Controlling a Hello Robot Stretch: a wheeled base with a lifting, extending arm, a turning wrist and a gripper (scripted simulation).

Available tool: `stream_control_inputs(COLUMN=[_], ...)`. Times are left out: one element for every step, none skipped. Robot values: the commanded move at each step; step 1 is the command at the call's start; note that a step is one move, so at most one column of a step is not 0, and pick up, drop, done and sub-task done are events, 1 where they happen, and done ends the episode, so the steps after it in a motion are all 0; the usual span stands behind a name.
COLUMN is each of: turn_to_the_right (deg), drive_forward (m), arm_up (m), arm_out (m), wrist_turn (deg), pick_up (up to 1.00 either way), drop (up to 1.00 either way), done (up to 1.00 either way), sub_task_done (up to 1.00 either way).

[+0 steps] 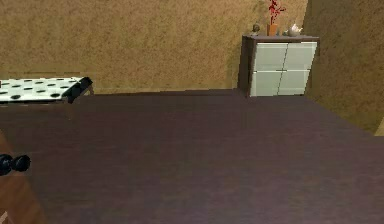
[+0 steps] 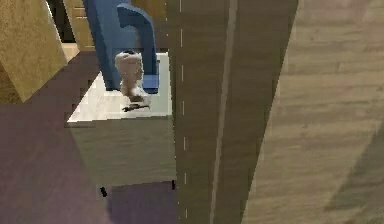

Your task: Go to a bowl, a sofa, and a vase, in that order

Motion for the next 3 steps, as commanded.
stream_control_inputs(turn_to_the_right=[0.0,27.0,0.0], drive_forward=[0.15,0.0,1.0], arm_up=[0.0,0.0,0.0], arm_out=[0.0,0.0,0.0], wrist_turn=[0.0,0.0,0.0], pick_up=[0.0,0.0,0.0], drop=[0.0,0.0,0.0], done=[0.0,0.0,0.0], sub_task_done=[0.0,0.0,0.0])
